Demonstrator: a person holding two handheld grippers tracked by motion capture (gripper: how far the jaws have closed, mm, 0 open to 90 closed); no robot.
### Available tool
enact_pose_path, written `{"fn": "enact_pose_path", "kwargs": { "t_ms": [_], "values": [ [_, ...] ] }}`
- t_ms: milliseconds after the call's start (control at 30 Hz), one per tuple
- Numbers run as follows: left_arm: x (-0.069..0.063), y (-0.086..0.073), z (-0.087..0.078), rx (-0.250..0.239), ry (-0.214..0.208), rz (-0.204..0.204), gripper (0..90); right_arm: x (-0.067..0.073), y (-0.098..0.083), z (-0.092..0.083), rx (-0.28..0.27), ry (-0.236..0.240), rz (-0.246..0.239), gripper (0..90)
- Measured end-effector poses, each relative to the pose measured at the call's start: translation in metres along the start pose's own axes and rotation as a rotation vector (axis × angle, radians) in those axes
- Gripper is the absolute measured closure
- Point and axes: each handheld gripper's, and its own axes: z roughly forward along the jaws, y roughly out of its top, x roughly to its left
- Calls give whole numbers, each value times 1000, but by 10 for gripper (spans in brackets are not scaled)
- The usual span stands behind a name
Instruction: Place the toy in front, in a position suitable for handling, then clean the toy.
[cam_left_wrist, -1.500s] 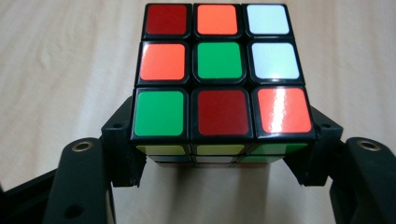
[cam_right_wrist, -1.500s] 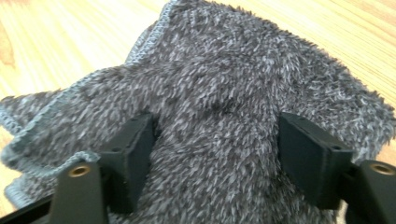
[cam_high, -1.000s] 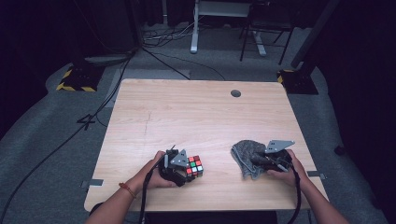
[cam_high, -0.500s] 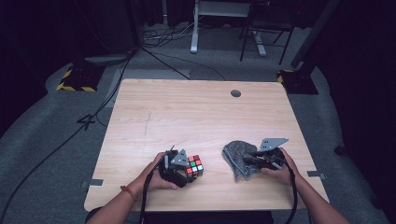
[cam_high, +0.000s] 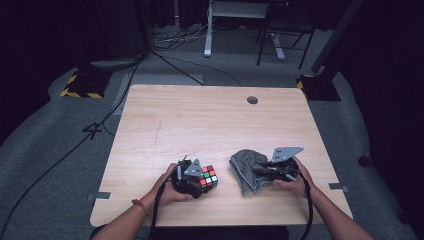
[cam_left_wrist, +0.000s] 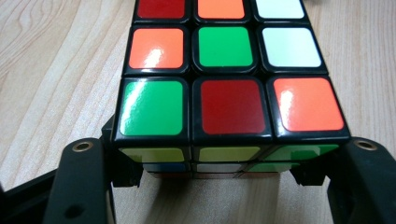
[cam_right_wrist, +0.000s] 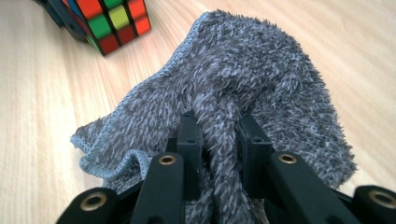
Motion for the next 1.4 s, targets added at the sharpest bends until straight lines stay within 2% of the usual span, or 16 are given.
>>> {"fn": "enact_pose_path", "kwargs": {
  "t_ms": [167,367,500,733,933,1067,1100,1200,1333,1400],
  "values": [
    [0,0,0,-2,-1,-12,338,8,10,-1,-23,16,-24,754],
    [-1,5,1,19,-10,22,339,16,15,1,-30,27,-47,755],
    [3,8,-1,21,-9,19,339,16,20,-3,-52,32,-47,754],
    [5,26,2,44,-20,66,339,21,37,-7,-87,38,-79,754],
    [5,41,6,48,-5,95,339,30,52,-4,-96,57,-114,753],
    [1,51,7,45,10,126,339,38,64,1,-91,78,-133,752],
    [0,53,7,46,15,133,339,42,68,5,-90,97,-138,752],
    [-3,58,8,47,20,154,339,46,72,9,-72,99,-156,750],
    [-3,61,11,45,29,161,340,50,82,15,-32,90,-175,748],
    [-3,61,10,53,32,153,340,50,84,17,-32,87,-167,747]
  ]
}}
